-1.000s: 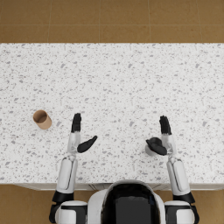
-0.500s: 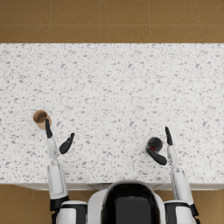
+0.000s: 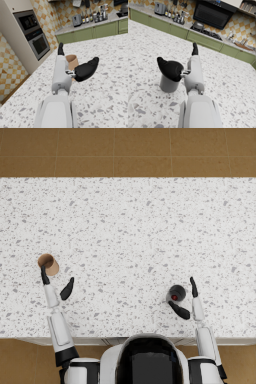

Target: Pick up two cups and pour the berry on the right into the cup on the left

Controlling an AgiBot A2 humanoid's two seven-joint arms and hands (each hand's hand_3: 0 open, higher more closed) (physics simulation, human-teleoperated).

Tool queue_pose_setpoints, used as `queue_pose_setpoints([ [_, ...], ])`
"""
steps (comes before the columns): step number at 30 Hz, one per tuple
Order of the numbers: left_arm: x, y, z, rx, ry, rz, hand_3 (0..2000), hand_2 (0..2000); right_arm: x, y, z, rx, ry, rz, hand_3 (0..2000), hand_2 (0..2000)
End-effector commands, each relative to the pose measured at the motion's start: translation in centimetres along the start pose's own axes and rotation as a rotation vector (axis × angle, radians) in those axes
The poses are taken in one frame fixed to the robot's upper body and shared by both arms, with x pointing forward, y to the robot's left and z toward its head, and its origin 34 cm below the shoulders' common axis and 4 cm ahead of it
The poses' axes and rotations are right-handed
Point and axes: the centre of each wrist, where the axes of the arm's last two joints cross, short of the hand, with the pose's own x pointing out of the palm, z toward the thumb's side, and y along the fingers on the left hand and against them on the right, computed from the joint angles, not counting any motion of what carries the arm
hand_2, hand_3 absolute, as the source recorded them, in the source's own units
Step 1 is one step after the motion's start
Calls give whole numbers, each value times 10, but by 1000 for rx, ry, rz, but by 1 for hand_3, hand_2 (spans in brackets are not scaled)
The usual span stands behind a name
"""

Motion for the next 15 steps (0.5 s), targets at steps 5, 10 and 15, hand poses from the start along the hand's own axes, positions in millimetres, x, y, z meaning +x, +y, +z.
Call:
queue_pose_setpoints([
  [5, -7, 22, -19, -77, -15, 36, 0, 0, 6, 3, -21, 82, -15, 14, 0, 0],
  [10, -7, 31, -33, -135, -31, 49, 0, 0, 6, 6, -30, 120, -21, 6, 0, 0],
  [15, -3, 37, -41, -172, -46, 49, 0, 0, 7, 2, -39, 147, -33, -1, 0, 0],
])
